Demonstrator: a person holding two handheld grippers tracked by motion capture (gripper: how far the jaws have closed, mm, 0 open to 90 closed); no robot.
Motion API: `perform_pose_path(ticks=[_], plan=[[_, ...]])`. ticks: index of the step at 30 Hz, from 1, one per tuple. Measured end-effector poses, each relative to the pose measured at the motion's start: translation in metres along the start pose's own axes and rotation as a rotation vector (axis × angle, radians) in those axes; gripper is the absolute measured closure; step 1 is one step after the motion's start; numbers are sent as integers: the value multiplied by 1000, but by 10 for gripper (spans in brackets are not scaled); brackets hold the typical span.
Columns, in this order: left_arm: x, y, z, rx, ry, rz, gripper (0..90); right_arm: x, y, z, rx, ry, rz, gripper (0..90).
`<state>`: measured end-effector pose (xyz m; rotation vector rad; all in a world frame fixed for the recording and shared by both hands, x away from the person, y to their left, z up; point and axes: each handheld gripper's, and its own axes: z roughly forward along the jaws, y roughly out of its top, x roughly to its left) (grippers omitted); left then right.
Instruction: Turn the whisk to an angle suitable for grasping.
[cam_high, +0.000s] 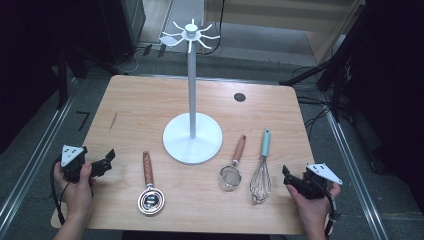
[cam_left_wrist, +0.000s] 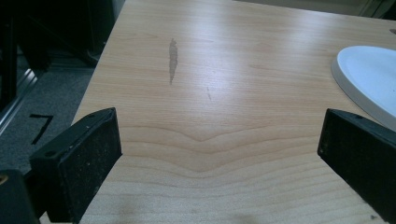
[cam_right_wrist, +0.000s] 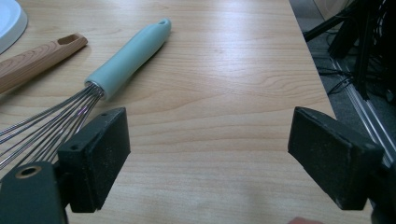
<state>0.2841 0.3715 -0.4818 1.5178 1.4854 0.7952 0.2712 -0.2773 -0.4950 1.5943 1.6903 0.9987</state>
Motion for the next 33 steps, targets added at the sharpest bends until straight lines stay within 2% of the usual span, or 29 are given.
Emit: perform_pose_path(ticks=[2, 6, 7, 8, 9, 10, 11, 12, 13, 14, 15, 16, 17, 20, 23, 24, 28, 29, 30, 31, 32, 33], plan=[[0, 0, 0, 1, 3, 1, 1, 0, 0, 0, -1, 1, -1, 137], [-2, 0, 0, 1, 2, 13, 1, 0, 1, -4, -14, 5, 16, 246], [-2, 0, 0, 1, 2, 13, 1, 0, 1, -4, -14, 5, 16, 246], [-1, 0, 0, 3, 5, 12, 1, 1, 2, -5, -16, 17, 11, 266], [-1, 0, 1, 2, 4, 7, 1, 4, 4, -8, -22, -8, -4, 265], [-1, 0, 1, 5, 3, 6, 1, 4, 4, -8, -22, -8, -4, 265], [-1, 0, 1, 9, -3, 4, 1, 9, 6, -10, -35, -32, -49, 277], [-1, 0, 1, 9, -3, 4, 1, 9, 6, -10, -35, -32, -49, 277], [-2, 1, 2, 13, -1, 12, 1, 11, 7, -11, -49, -47, -63, 351], [-2, 1, 2, 13, -1, 12, 1, 11, 7, -11, -49, -47, -63, 351], [-2, 1, 2, 13, -1, 14, 1, 13, 10, -11, -36, 8, -45, 388], [-3, 1, 2, 11, -2, 11, 1, 14, 12, -10, -32, 19, -48, 405], [-3, 1, 3, 20, -3, 21, 1, 16, 13, -10, -27, 26, -49, 417], [-2, 1, 4, 27, -7, 9, 1, 23, 19, -9, -24, 27, -91, 487], [0, 2, 5, 27, -13, 1, 1, 27, 24, -8, -19, 47, -94, 520], [0, 2, 5, 32, -15, 1, 1, 29, 30, -5, -5, 72, -92, 525], [-2, 3, 6, 37, -7, 19, 1, 32, 40, 0, -1, 83, -73, 530], [-2, 2, 5, 36, -9, 27, 1, 33, 46, 5, 14, 99, -66, 585], [-2, 2, 5, 36, -9, 27, 1, 33, 46, 5, 14, 99, -66, 585], [-2, 2, 5, 33, -10, 26, 1, 35, 50, 8, 7, 91, -70, 679], [-2, 2, 5, 33, -10, 26, 1, 35, 50, 8, 7, 91, -70, 679], [-2, 2, 5, 34, -10, 22, 1, 38, 55, 11, 19, 135, -47, 773]])
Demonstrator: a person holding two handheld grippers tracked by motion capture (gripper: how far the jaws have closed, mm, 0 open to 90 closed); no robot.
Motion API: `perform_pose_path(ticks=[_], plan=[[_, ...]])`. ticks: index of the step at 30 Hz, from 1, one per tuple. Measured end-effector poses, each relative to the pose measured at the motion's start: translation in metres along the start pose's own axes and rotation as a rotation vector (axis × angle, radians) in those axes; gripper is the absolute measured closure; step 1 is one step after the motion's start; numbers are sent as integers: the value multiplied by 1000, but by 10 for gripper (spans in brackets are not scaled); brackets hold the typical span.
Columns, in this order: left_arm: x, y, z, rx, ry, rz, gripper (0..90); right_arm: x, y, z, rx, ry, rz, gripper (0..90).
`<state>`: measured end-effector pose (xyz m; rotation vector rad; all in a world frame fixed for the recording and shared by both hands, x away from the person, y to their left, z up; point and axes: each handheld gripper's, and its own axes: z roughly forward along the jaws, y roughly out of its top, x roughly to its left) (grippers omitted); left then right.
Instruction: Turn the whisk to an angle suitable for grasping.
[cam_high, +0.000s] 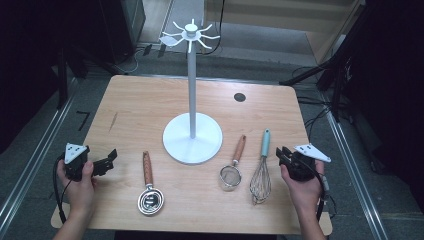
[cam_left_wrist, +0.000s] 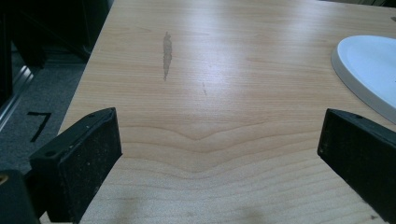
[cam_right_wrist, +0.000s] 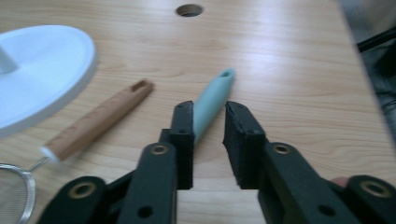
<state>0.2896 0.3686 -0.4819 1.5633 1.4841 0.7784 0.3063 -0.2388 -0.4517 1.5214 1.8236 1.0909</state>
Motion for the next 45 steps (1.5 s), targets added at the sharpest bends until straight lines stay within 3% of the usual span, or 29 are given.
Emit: perform_pose_path(ticks=[2, 4, 9, 13, 16, 17, 18, 20, 22, 23, 24, 28, 32, 38, 42, 45], plan=[[0, 0, 0, 0, -1, -4, 1, 2, 4, 4, 19, 17, 9, 866], [0, 0, 0, 0, -2, 0, 1, 4, 5, 6, 35, 20, 11, 900], [0, 0, 0, 0, -2, 5, 1, 10, 10, 20, 140, 126, 79, 900], [0, 0, 0, 3, 1, 1, 1, 14, 8, 27, 167, 73, 54, 898], [0, 0, 0, 5, 0, 2, 1, 9, 10, 35, 197, 42, 99, 778], [0, 0, 0, 6, 0, 2, 1, 7, 12, 38, 213, 52, 128, 763], [0, 0, 0, 5, 1, -1, 1, 5, 15, 44, 227, 82, 161, 669], [0, 0, 1, 5, -1, -3, 1, 5, 16, 46, 231, 74, 174, 645], [1, 0, 1, 5, -2, -5, 1, 6, 19, 53, 268, 62, 243, 566], [1, 0, 1, 7, -2, -4, 1, 6, 19, 53, 268, 62, 243, 566], [1, 0, 1, 6, -4, -5, 1, 7, 19, 58, 314, 27, 252, 577], [1, 0, 1, 7, -5, -4, 1, 6, 17, 62, 347, 8, 258, 598], [1, 0, 1, 11, -7, 0, 1, 7, 15, 68, 394, 21, 247, 608], [1, 0, 1, 12, -7, -2, 1, 9, 16, 71, 413, 27, 226, 643], [1, 1, 1, 12, -12, 0, 1, 10, 20, 71, 423, 9, 131, 690], [1, 1, 1, 14, -14, 2, 1, 9, 20, 71, 426, 16, 116, 692]])
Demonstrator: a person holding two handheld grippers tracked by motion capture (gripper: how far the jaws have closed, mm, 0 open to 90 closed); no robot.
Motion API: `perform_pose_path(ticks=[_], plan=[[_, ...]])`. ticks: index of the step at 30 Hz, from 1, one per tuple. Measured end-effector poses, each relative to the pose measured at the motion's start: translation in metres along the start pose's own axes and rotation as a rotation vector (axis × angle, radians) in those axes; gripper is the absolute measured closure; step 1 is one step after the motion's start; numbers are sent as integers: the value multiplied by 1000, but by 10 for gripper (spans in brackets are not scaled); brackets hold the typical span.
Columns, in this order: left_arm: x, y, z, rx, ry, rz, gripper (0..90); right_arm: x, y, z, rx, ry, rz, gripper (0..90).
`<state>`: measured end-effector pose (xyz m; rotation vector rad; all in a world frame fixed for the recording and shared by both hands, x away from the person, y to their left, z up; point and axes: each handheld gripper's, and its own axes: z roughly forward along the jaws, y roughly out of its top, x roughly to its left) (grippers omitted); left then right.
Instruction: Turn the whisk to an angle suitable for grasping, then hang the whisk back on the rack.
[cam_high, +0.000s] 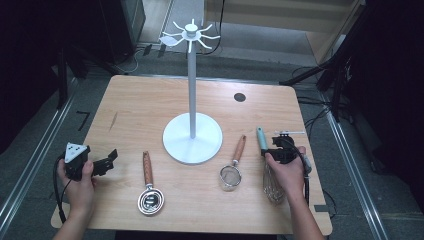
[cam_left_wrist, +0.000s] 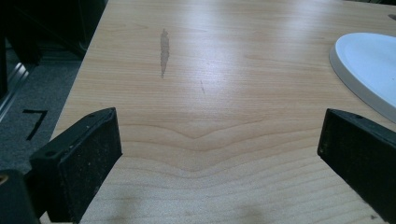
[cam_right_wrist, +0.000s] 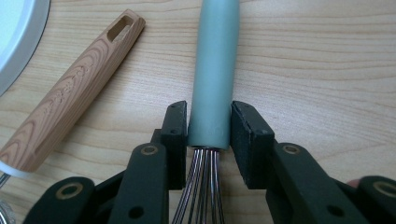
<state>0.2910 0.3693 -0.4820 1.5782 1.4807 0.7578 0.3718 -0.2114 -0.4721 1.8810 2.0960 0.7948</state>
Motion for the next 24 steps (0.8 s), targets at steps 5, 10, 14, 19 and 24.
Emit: perform_pose_path(ticks=[5, 10, 14, 19, 24], plan=[[0, 0, 0, -1, -2, 0, 1, 1, -2, 0, -13, -15, -98, 691], [0, 0, 0, -2, -5, 0, 1, -1, -2, -1, -16, -33, -128, 670], [0, 0, 0, -1, -5, -3, 1, 0, 0, -5, -35, 5, -120, 548], [0, 0, 0, 0, -6, -2, 1, 1, 6, -8, -31, -8, -146, 535], [0, 0, 0, 4, -8, -4, 1, 1, 15, -11, 16, -16, -172, 542]])
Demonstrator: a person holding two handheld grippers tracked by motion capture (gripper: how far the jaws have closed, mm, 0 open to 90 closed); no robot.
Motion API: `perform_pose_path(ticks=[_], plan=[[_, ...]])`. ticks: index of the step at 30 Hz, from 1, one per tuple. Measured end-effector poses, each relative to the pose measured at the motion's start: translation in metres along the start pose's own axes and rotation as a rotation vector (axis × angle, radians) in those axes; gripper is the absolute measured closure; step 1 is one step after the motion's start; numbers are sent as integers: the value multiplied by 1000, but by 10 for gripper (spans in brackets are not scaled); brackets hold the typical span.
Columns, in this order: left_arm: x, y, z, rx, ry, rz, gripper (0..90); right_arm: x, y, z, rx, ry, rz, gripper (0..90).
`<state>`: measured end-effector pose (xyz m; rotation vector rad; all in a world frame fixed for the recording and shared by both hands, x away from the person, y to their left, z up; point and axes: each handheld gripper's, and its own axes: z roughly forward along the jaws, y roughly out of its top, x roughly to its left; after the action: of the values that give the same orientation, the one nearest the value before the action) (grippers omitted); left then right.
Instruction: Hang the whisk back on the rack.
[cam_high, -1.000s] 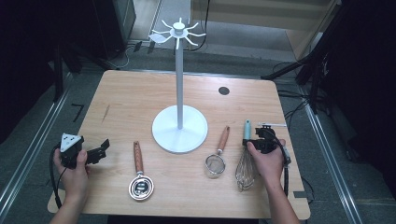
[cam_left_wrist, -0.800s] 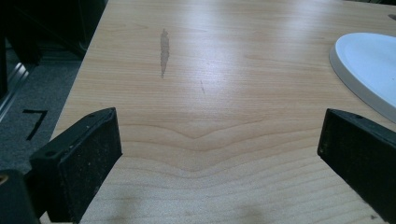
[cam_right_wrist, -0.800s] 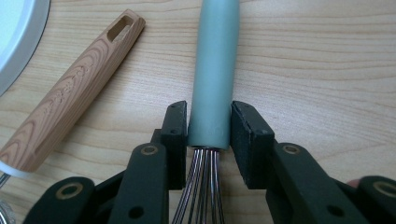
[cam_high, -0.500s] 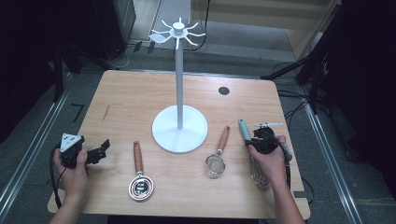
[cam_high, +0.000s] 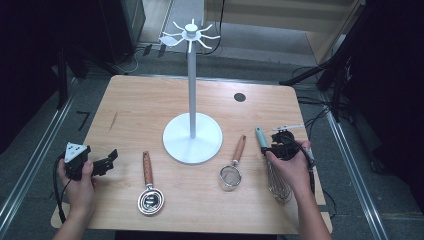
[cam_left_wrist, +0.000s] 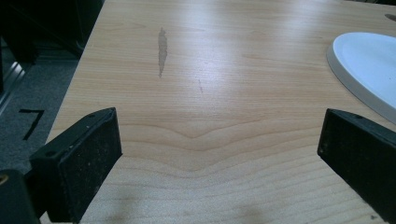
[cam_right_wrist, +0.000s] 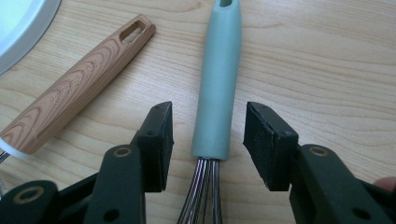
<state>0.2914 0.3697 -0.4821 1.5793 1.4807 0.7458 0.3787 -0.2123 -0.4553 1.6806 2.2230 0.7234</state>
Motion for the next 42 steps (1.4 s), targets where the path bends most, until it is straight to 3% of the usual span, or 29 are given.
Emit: perform_pose_path(ticks=[3, 6, 7, 10, 11, 17, 26, 35, 42], plan=[[0, 0, 0, -2, -2, 0, 1, 0, 9, 0, 64, -22, 2, 543], [0, 0, 0, 0, -3, 1, 1, -1, 14, 0, 98, -14, 14, 537], [0, 0, 0, 1, -2, 1, 2, -1, 21, 2, 150, -10, 38, 514], [0, 0, 0, 3, -4, -1, 1, -1, 26, 3, 173, -18, 45, 532], [0, 0, 0, 2, -5, -2, 1, -2, 31, 5, 207, -32, 42, 538], [1, 0, 0, 4, -9, -4, 1, -4, 40, 13, 285, -25, 56, 555], [1, 0, 0, 3, -13, -6, 1, -2, 40, 29, 357, -31, 70, 604], [1, 0, 0, 2, -12, -8, 1, -2, 40, 36, 382, -27, 84, 651], [1, 0, 0, 3, -13, -7, 1, 1, 41, 37, 386, -68, 75, 691]])
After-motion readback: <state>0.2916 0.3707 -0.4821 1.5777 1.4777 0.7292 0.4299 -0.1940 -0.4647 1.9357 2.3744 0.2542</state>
